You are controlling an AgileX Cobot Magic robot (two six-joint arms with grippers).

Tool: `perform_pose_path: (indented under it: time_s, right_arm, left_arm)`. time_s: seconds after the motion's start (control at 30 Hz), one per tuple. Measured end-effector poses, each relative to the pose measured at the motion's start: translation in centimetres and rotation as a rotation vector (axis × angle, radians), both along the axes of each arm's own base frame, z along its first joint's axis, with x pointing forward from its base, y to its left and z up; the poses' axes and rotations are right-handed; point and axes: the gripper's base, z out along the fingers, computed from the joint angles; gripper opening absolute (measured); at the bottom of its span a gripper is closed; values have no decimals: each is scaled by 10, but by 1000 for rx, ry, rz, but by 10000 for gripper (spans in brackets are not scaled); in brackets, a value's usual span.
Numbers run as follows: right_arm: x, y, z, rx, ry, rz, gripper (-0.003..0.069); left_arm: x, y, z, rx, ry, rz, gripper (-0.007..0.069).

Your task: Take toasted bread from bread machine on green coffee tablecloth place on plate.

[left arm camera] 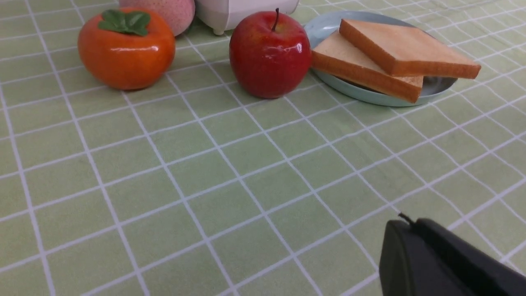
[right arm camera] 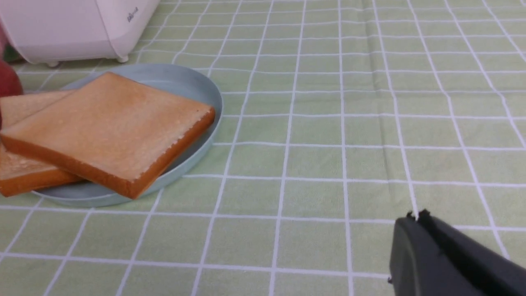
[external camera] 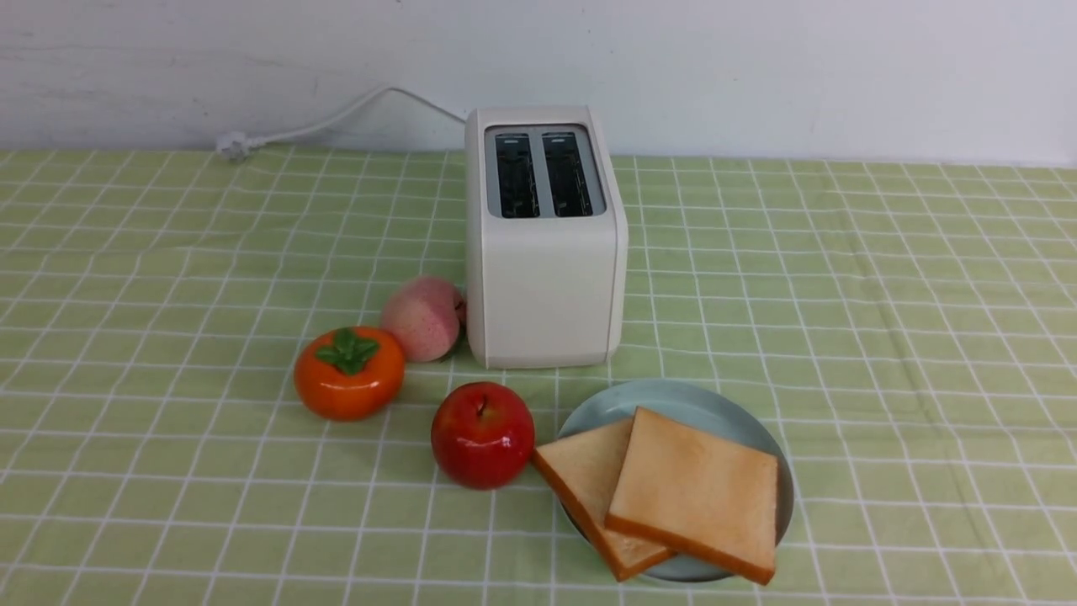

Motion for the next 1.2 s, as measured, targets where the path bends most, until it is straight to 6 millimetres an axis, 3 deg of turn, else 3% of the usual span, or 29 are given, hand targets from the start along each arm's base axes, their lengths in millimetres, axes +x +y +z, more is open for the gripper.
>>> perform_pose_path:
  time_s: [1.2]
  right_arm:
    - [0,0,0,3,2,-6,4]
  left_arm:
    - [0,1,-4,-17,44,36,-2]
